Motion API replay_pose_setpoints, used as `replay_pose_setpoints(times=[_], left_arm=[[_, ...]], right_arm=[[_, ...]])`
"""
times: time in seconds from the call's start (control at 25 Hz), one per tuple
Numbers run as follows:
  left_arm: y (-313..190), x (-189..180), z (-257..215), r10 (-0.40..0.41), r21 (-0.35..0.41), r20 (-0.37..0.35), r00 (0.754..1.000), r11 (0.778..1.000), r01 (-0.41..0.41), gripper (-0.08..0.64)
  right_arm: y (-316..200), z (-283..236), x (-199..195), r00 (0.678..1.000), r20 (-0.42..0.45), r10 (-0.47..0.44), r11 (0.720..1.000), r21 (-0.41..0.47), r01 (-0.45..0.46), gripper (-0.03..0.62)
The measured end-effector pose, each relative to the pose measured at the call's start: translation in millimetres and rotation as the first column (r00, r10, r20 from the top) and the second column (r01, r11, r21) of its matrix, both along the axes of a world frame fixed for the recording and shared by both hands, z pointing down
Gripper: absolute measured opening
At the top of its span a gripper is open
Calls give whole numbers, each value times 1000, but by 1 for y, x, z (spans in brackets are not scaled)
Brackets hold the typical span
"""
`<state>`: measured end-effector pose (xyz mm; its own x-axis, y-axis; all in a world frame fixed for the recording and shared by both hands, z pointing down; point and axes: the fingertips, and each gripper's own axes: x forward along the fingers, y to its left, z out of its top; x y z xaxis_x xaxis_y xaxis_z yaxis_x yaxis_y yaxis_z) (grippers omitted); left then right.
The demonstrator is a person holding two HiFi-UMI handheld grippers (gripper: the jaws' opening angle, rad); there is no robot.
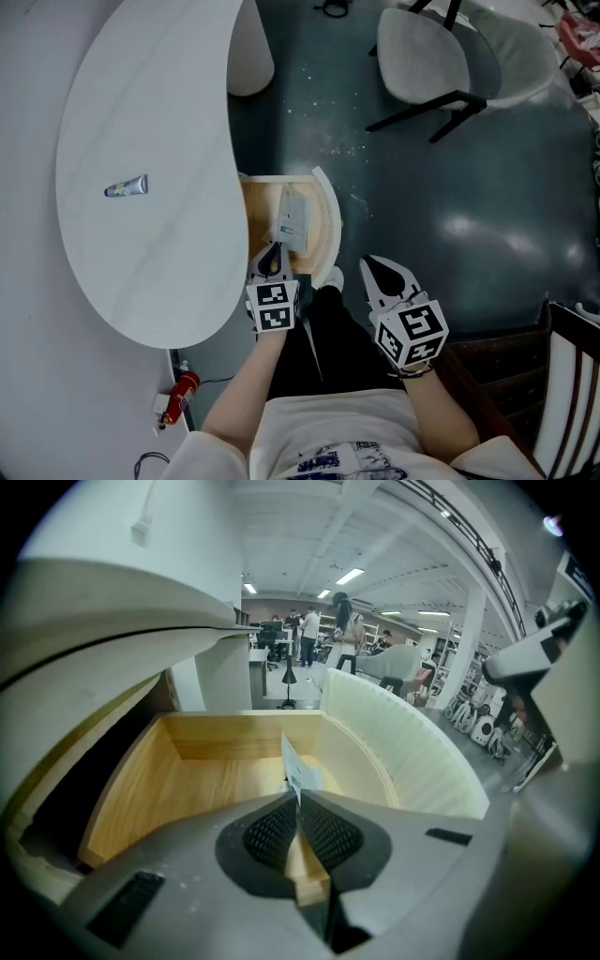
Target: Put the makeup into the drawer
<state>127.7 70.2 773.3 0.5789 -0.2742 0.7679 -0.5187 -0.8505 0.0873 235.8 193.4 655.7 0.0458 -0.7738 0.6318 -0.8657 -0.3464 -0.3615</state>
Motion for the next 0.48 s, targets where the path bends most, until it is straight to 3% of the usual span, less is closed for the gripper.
replay_pose_setpoints(times=[0.48], left_arm=[[-6, -5, 0, -27, 12, -5, 1000, 1000, 27, 46]], right_arm=[[-4, 4, -3, 1000, 9, -11, 1000, -7, 11, 20]])
